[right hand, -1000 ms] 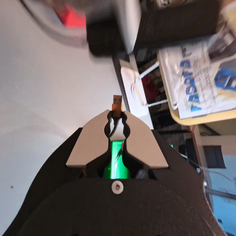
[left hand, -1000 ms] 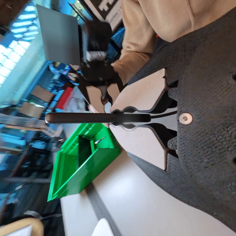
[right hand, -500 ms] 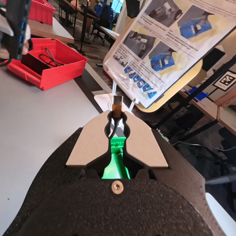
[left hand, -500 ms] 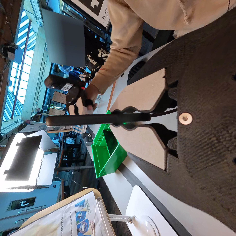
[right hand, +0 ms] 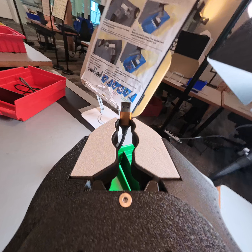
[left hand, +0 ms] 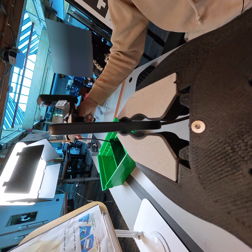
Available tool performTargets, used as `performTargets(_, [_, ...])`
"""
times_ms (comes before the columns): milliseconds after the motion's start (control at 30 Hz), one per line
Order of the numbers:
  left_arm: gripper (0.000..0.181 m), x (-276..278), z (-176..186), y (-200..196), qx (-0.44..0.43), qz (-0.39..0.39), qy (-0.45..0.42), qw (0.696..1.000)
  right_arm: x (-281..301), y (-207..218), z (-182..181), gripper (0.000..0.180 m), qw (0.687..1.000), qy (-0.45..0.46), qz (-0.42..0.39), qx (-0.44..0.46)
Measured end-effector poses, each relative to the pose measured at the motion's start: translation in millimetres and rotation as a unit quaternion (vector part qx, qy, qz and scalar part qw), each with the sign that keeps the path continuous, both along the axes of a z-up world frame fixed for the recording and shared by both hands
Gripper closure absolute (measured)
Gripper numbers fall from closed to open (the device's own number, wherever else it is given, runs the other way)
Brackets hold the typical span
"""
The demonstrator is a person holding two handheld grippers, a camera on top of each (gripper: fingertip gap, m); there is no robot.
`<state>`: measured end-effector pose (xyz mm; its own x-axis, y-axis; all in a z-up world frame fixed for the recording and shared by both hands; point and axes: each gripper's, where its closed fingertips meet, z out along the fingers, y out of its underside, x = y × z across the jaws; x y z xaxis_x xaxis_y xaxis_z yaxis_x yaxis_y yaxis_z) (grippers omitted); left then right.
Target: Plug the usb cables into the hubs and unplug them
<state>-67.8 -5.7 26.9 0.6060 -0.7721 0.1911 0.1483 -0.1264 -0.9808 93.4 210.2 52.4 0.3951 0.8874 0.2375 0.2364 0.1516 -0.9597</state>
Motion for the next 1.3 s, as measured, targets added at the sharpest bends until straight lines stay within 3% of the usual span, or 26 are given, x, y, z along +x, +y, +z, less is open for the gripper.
performTargets(233, [0.168,4,-4,0,-0.005,-0.006,0.005,1.000,14,26,-85,0.162,0.990,-0.047,-0.039,-0.131])
performTargets(333, [0.168,7,-7,1,-0.009,-0.011,0.007,1.000,22,29,-136,0.158,0.970,-0.124,-0.064,-0.197])
performTargets(467, [0.168,14,-14,3,-0.018,-0.018,0.012,1.000,37,36,-175,0.144,0.942,-0.234,-0.122,-0.207])
performTargets(567, [0.168,19,-19,5,-0.025,-0.024,0.015,0.999,48,44,-175,0.133,0.927,-0.277,-0.169,-0.188])
performTargets(733, [0.168,25,-23,5,-0.029,-0.031,0.018,0.999,54,45,-131,0.119,0.945,-0.221,-0.204,-0.129])
performTargets(967, [0.168,31,-31,7,-0.041,-0.041,0.016,0.998,17,-16,-81,0.129,0.985,-0.130,-0.097,-0.062])
performTargets(1067, [0.168,36,-36,7,-0.047,-0.047,0.022,0.998,8,-26,-91,0.139,0.980,-0.186,-0.071,-0.028])
performTargets(1133, [0.168,39,-39,7,-0.050,-0.050,0.025,0.997,7,-19,-121,0.139,0.954,-0.295,-0.053,0.006])
performTargets(1233, [0.168,43,-39,5,-0.050,-0.055,0.031,0.997,20,7,-181,0.132,0.876,-0.476,-0.044,0.062])
performTargets(1300, [0.168,44,-38,4,-0.046,-0.056,0.034,0.997,26,28,-204,0.133,0.825,-0.548,-0.050,0.129])
